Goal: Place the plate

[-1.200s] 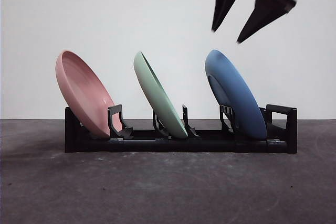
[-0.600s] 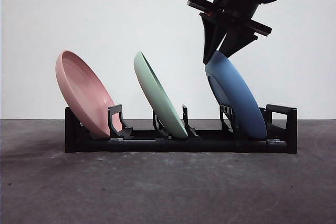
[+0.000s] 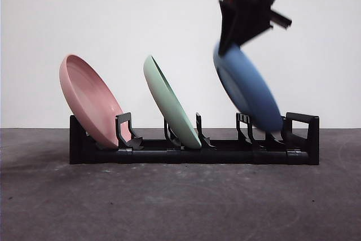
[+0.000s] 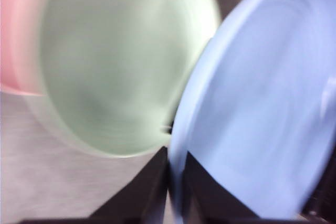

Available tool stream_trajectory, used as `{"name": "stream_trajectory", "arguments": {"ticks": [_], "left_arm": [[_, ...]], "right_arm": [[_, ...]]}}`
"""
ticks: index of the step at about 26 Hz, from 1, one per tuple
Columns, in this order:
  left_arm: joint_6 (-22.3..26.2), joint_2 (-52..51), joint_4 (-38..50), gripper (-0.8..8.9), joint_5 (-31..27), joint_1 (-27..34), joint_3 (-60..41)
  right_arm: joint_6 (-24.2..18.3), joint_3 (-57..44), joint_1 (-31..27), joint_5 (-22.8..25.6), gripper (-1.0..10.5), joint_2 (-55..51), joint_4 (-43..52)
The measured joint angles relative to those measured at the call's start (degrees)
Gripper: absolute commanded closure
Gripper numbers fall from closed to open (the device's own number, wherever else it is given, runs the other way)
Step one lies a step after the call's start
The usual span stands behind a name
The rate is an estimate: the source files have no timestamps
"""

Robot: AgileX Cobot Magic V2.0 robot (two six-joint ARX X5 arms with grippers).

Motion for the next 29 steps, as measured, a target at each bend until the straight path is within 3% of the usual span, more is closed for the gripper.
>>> {"name": "stream_trajectory", "arguments": {"ticks": [7, 10, 14, 18, 29], "left_arm": [[0.0, 0.0, 0.02, 4.69, 0.0, 0.0, 0.0], [0.0, 0.0, 0.02, 4.69, 0.0, 0.0, 0.0], [0.0, 0.0, 0.02, 4.69, 0.0, 0.0, 0.0], [0.0, 0.0, 0.02, 4.69, 0.0, 0.0, 0.0], [0.0, 0.0, 0.04, 4.69, 0.0, 0.0, 0.0]], "right_arm": [[-0.07, 0.44, 0.15, -8.98, 9.3, -7.89, -1.11], [-1.49, 0.44, 0.35, -9.49, 9.3, -10.6, -2.58], [-6.12, 0.44, 1.81, -8.81, 9.3, -14.49, -7.17], [-9.57, -0.5, 4.85, -4.35, 9.3, -18.43, -10.84], [-11.1, -20.63, 15.89, 1.77, 9.3, -36.96, -4.42]]}}
